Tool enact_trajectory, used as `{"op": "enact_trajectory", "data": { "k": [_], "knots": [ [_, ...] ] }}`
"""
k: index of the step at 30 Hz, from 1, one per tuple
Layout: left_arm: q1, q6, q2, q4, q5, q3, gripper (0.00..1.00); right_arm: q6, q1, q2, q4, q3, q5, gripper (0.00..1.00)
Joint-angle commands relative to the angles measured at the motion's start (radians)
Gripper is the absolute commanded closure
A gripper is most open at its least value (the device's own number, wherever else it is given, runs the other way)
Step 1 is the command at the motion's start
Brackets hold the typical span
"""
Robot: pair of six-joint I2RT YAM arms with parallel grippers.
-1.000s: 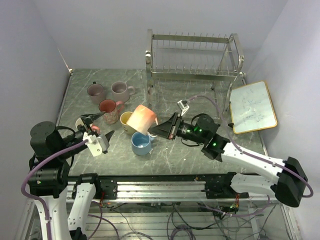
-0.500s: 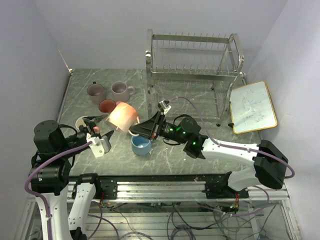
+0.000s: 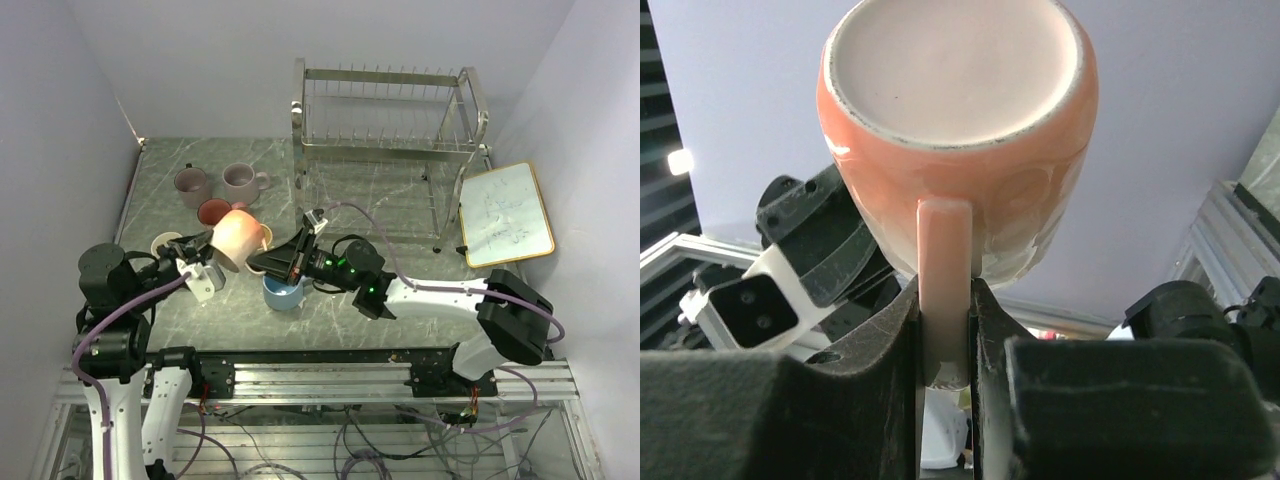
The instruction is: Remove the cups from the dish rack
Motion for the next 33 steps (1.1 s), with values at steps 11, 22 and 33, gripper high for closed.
{"op": "enact_trajectory", "data": {
  "k": [11, 22, 33],
  "knots": [
    [0.007, -0.083, 0.008, 0.130, -0.068, -0.064, 0.73, 0.055, 0.063, 0.085, 0.302, 0.091, -0.053, 1.00],
    [0.008, -0.120, 0.137, -0.072, -0.063, 0.059, 0.93, -0.313, -0.041, -0.168, -0.215, -0.033, 0.025, 0.33],
    [0.007, -0.223, 0.452, -0.392, -0.238, 0.235, 0.93, -1.145, 0.116, -0.216, -0.702, 0.177, 0.332, 0.12]
  ]
}}
